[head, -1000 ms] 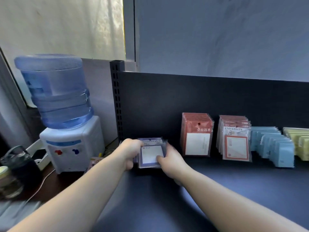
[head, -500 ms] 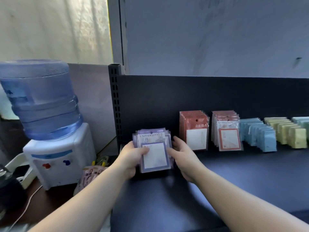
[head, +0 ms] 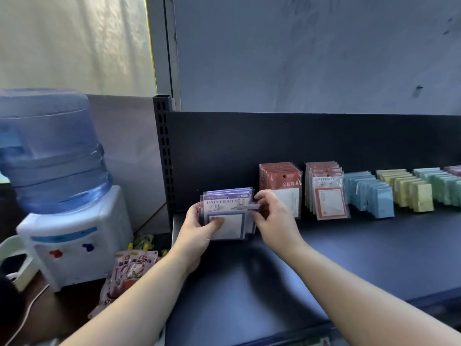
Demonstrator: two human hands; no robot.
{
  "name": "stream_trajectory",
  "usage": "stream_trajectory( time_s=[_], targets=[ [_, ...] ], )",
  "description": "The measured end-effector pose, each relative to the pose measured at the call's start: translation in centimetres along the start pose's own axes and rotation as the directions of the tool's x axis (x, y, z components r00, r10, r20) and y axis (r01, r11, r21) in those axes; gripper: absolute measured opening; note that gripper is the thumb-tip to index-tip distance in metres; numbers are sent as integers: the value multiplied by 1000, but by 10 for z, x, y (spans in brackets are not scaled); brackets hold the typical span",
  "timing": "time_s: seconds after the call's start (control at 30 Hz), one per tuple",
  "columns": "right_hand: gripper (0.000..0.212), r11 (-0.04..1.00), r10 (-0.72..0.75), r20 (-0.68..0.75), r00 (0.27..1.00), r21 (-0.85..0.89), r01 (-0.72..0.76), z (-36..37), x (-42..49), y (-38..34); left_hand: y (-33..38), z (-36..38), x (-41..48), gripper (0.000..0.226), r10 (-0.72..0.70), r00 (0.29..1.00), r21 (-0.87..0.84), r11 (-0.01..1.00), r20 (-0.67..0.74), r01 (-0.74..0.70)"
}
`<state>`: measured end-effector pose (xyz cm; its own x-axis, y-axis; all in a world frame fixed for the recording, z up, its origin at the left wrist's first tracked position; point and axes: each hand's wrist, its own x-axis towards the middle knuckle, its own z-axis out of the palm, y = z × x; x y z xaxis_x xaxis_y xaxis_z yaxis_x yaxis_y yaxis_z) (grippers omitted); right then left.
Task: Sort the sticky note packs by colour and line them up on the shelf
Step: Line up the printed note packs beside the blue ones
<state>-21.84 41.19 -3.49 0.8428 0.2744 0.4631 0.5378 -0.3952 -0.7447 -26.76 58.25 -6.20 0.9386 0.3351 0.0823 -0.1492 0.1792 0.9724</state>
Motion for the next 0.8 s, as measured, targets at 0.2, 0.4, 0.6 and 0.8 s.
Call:
stream_trajectory(
  time_s=[0.2, 0.4, 0.6, 0.8],
  targets=[
    [10, 948, -81, 123, 989, -296, 115, -18, 12, -7, -2, 5, 0, 33, 11, 1000, -55, 998, -19, -12],
    [19, 981, 165, 112, 980, 86, -175, -24, 11, 11, -2, 7, 2, 39, 16, 1000, -83, 996, -27, -18],
    [23, 640, 384, 195, 902, 649, -412, -17, 9, 12, -3, 7, 8, 55, -21, 995, -160, 987, -93, 6],
    [33, 923, 384, 281, 880, -152, -354, -3, -4, 12, -3, 13, 7, 34, -8, 999, -170, 985, -49, -1]
  ],
)
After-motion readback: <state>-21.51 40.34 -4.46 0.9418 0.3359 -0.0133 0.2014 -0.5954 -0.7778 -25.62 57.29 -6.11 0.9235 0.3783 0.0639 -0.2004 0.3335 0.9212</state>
